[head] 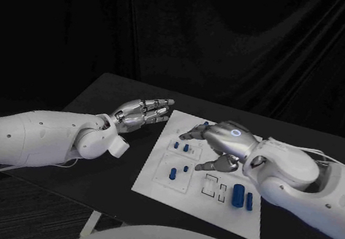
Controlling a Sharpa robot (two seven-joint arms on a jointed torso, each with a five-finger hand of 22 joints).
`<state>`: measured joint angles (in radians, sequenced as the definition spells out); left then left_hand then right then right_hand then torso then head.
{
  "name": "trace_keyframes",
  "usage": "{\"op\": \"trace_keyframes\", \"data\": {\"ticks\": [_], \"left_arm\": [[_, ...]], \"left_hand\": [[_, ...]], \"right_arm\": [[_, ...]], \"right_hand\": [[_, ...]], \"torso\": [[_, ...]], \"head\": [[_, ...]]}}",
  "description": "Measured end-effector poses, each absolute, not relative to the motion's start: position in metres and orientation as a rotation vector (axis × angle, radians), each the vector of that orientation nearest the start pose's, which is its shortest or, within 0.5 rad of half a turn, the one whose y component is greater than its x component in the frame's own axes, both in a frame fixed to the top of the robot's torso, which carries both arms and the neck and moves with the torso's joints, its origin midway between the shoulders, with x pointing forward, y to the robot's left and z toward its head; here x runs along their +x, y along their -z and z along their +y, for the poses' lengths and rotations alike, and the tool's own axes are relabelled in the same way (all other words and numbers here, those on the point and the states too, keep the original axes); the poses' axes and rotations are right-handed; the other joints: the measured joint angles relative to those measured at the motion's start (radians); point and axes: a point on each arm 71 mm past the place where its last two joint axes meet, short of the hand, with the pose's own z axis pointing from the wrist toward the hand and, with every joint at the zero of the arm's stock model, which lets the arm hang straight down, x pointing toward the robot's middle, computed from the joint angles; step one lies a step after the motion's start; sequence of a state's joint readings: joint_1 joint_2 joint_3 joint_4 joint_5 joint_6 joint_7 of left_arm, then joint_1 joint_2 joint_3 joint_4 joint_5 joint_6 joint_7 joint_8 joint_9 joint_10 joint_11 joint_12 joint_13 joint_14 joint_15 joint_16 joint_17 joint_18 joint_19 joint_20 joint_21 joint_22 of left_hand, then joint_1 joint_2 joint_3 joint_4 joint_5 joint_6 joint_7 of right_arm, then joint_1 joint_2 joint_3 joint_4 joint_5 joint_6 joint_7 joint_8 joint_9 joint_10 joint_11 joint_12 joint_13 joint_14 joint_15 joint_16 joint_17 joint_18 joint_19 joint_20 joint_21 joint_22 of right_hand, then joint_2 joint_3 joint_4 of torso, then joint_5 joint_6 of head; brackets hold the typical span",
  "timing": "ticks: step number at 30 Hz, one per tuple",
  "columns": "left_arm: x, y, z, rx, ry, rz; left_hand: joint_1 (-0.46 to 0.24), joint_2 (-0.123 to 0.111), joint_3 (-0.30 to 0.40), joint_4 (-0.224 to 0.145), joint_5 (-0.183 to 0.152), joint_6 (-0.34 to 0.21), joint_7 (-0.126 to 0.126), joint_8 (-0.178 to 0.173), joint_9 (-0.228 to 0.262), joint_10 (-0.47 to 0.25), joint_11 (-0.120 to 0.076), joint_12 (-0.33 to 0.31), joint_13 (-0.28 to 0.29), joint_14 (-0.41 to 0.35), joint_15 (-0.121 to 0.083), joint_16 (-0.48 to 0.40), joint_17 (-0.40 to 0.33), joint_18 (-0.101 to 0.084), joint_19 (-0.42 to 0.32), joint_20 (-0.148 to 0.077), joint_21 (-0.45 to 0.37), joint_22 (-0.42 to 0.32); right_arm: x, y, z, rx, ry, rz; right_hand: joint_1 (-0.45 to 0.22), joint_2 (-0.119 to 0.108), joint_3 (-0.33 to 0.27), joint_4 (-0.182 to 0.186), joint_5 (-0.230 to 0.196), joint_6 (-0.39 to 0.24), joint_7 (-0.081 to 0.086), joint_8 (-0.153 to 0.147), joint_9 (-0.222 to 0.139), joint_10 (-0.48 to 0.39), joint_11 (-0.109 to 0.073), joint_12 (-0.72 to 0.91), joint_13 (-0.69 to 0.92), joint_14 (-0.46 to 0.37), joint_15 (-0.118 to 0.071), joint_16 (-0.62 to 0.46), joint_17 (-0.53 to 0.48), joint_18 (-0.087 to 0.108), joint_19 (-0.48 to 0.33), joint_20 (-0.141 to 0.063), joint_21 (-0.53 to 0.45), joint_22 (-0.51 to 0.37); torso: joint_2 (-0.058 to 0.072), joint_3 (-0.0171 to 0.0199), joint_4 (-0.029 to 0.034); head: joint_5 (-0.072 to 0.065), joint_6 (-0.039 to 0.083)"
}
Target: Assemble the parts on the task board
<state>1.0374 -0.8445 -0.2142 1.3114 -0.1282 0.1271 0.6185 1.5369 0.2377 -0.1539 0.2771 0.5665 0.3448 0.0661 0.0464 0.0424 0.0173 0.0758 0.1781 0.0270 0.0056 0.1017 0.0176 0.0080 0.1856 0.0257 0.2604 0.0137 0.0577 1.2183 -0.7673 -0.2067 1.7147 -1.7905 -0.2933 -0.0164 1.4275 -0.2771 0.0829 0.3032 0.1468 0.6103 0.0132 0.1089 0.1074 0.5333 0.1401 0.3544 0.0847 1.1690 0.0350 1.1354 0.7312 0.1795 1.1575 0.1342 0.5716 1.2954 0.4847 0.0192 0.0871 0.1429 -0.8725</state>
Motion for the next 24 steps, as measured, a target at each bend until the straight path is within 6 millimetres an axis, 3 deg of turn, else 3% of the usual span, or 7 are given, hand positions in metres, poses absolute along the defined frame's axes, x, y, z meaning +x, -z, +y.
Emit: {"op": "trace_keyframes", "data": {"ticks": [5, 8, 12, 14, 15, 22, 24], "left_arm": [[0.443, 0.307, 0.259, -1.017, 1.735, 1.636], [0.444, 0.307, 0.261, -1.013, 1.732, 1.622], [0.445, 0.306, 0.263, -1.008, 1.727, 1.609], [0.445, 0.306, 0.263, -1.007, 1.725, 1.604], [0.445, 0.306, 0.263, -1.006, 1.724, 1.602], [0.446, 0.306, 0.264, -1.003, 1.718, 1.595], [0.446, 0.306, 0.264, -1.002, 1.719, 1.594]], "left_hand": [[-0.042, -0.042, 0.000, 0.000, -0.009, 0.022, -0.021, 0.000, 0.000, 0.012, -0.039, 0.037, 0.000, -0.006, -0.053, 0.000, 0.000, 0.000, -0.006, -0.026, 0.000, -0.014], [-0.052, -0.039, 0.000, 0.000, -0.027, 0.041, -0.040, 0.006, 0.000, 0.027, -0.063, 0.055, 0.000, -0.007, -0.054, 0.000, 0.000, 0.000, -0.017, -0.053, 0.000, -0.014], [-0.062, -0.030, 0.000, 0.000, -0.041, 0.061, -0.036, 0.006, 0.000, 0.022, -0.068, 0.055, 0.000, 0.002, -0.088, 0.000, 0.000, 0.000, -0.031, -0.103, 0.000, -0.014], [-0.061, -0.030, 0.000, 0.000, -0.041, 0.062, -0.035, 0.006, 0.000, 0.023, -0.067, 0.055, 0.000, 0.002, -0.087, 0.000, 0.000, 0.000, -0.017, -0.118, 0.000, -0.014], [-0.061, -0.030, 0.000, 0.000, -0.041, 0.067, -0.030, 0.006, 0.000, 0.031, -0.059, 0.055, 0.000, 0.002, -0.087, 0.000, 0.000, 0.000, -0.017, -0.118, 0.000, -0.014], [-0.061, -0.030, 0.000, 0.000, -0.040, 0.068, -0.029, 0.006, 0.000, 0.027, -0.041, 0.055, 0.000, 0.001, -0.067, 0.000, 0.000, 0.000, -0.008, -0.108, 0.000, -0.014], [-0.049, -0.018, 0.000, 0.000, -0.040, 0.068, -0.029, 0.006, 0.000, 0.016, -0.035, 0.055, 0.000, 0.000, -0.067, 0.000, 0.000, 0.000, -0.019, -0.088, 0.000, -0.014]], "right_arm": [[0.408, 0.194, -0.139, -0.611, -0.884, 1.527], [0.411, 0.189, -0.162, -0.531, -0.888, 1.517], [0.416, 0.190, -0.180, -0.448, -0.852, 1.566], [0.419, 0.193, -0.188, -0.409, -0.809, 1.620], [0.422, 0.197, -0.193, -0.384, -0.773, 1.664], [0.429, 0.223, -0.215, -0.268, -0.527, 1.946], [0.430, 0.229, -0.219, -0.241, -0.467, 2.008]], "right_hand": [[0.073, 0.107, 0.094, -0.024, 0.167, 0.194, 0.058, 0.075, 0.029, 0.106, -0.017, 0.212, 0.078, -0.108, -0.002, -0.051, -0.109, 0.000, -0.057, 0.003, -0.082, 0.000], [0.065, 0.124, 0.098, -0.028, 0.165, 0.284, 0.078, 0.113, 0.050, 0.336, -0.092, 0.428, 0.186, -0.127, -0.035, -0.051, -0.126, 0.000, -0.044, -0.010, -0.094, 0.000], [-0.085, 0.152, 0.110, -0.016, 0.179, 0.378, 0.056, 0.133, 0.067, 0.551, -0.149, 0.682, 0.492, 0.167, -0.086, 0.208, 0.363, -0.002, 0.151, -0.073, 0.284, 0.000], [-0.155, 0.156, 0.110, -0.016, 0.198, 0.389, 0.053, 0.133, 0.069, 0.578, -0.146, 0.749, 0.561, 0.206, -0.097, 0.243, 0.410, -0.011, 0.167, -0.070, 0.316, 0.000], [-0.199, 0.157, 0.110, -0.016, 0.198, 0.396, 0.046, 0.133, 0.074, 0.646, -0.153, 0.848, 0.799, 0.233, -0.094, 0.273, 0.482, -0.071, 0.176, -0.079, 0.343, 0.000], [-0.463, 0.154, 0.110, -0.016, 0.107, 0.549, 0.013, 0.162, 0.140, 0.926, -0.179, 1.137, 1.212, 0.292, -0.121, 0.415, 0.567, -0.072, 0.295, -0.102, 0.747, 0.000], [-0.467, 0.156, 0.110, -0.016, 0.108, 0.564, 0.013, 0.162, 0.147, 0.926, -0.181, 1.189, 1.212, 0.295, -0.124, 0.415, 0.567, -0.140, 0.307, -0.115, 0.784, 0.000]], "torso": [[0.001, 0.0000, 0.0006], [0.001, 0.0000, 0.0005], [0.001, 0.0001, 0.0003], [0.001, 0.0000, 0.0001], [0.001, 0.0000, 0.0000], [-0.001, -0.0013, -0.0013], [0.000, -0.0012, -0.0015]], "head": [[-0.004, 0.000], [-0.005, 0.000], [-0.009, 0.000], [-0.009, 0.000], [-0.009, 0.000], [-0.016, 0.000], [-0.018, 0.000]]}}
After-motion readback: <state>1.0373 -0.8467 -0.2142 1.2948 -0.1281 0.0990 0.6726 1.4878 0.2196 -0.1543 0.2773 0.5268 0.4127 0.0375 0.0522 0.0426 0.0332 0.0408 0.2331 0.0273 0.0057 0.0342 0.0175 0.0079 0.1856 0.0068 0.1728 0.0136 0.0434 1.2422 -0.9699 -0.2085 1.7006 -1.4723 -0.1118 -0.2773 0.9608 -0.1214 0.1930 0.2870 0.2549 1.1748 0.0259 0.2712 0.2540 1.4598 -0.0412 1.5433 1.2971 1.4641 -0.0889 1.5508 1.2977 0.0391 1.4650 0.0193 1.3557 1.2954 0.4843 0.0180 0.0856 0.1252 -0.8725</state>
